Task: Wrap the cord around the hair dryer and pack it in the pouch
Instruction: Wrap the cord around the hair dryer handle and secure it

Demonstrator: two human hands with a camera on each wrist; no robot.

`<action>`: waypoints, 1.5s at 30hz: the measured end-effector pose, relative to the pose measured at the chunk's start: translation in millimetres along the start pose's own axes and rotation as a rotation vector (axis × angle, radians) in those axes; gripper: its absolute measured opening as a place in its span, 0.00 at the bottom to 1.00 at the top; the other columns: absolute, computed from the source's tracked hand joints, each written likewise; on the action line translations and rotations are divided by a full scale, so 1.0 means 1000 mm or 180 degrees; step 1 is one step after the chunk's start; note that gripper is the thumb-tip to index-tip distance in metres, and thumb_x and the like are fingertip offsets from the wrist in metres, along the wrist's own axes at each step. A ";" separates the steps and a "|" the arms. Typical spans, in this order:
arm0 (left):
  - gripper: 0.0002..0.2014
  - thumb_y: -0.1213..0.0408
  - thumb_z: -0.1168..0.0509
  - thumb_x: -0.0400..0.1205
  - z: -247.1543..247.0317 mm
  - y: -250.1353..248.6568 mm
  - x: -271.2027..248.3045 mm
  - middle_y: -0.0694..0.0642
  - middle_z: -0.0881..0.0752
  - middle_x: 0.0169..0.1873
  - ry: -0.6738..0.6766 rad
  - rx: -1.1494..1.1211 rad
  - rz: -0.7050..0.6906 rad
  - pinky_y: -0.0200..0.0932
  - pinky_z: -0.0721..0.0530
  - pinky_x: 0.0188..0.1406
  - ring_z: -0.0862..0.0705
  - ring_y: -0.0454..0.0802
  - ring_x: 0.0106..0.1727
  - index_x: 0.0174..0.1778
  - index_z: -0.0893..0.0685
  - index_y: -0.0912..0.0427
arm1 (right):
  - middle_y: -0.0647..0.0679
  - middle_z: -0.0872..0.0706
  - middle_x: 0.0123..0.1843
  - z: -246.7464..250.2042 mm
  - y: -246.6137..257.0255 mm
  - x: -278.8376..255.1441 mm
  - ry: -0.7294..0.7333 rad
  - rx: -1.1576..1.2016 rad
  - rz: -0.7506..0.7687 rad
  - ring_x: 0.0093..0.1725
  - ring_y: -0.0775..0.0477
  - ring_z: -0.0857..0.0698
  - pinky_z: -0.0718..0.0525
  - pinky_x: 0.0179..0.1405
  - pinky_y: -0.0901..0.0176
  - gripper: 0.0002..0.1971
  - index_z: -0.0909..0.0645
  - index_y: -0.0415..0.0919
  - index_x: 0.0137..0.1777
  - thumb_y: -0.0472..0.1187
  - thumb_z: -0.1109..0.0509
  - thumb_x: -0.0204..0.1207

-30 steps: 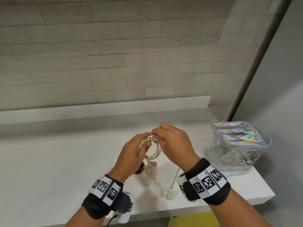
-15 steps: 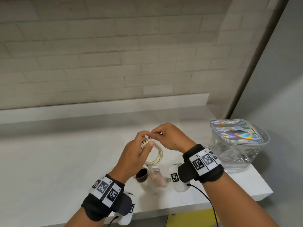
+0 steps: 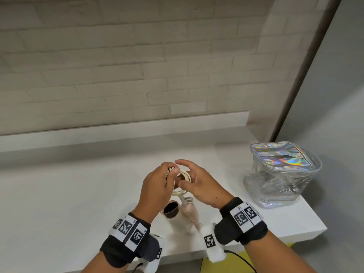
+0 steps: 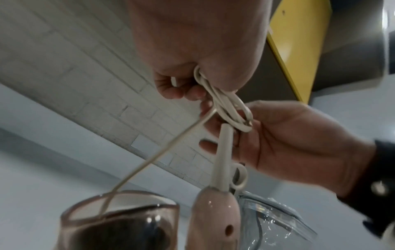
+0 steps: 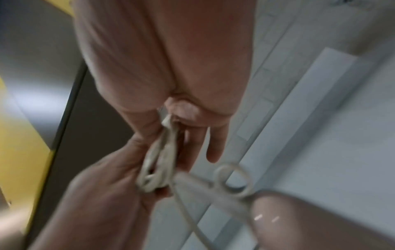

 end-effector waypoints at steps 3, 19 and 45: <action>0.16 0.46 0.47 0.85 -0.001 -0.007 0.001 0.39 0.19 0.30 -0.0037 0.0349 -0.0048 0.32 0.30 0.31 0.21 0.37 0.32 0.56 0.18 0.49 | 0.44 0.13 0.42 0.004 -0.001 0.004 -0.0274 0.0424 -0.0048 0.44 0.45 0.13 0.15 0.53 0.51 0.27 0.26 0.51 0.70 0.26 0.34 0.75; 0.08 0.45 0.44 0.84 0.000 -0.010 -0.009 0.39 0.16 0.35 0.0024 -0.0183 -0.0280 0.34 0.23 0.33 0.18 0.42 0.38 0.47 0.22 0.41 | 0.48 0.19 0.51 0.006 0.010 -0.001 -0.0007 0.0033 0.0108 0.52 0.51 0.17 0.17 0.59 0.57 0.48 0.42 0.57 0.81 0.37 0.18 0.66; 0.05 0.59 0.39 0.86 0.027 0.039 0.013 0.52 0.18 0.26 -0.0244 -0.0874 0.0442 0.35 0.20 0.30 0.19 0.43 0.28 0.46 0.20 0.46 | 0.58 0.26 0.23 0.037 0.004 -0.056 -0.1038 -0.0644 -0.0165 0.23 0.58 0.29 0.32 0.27 0.70 0.06 0.13 0.49 0.46 0.43 0.32 0.80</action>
Point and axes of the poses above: each hand's wrist, its own x-axis towards the middle knuckle, its own z-axis out of the back of the hand, y = z × x, the point moved 8 cm from there along x, towards the middle knuckle
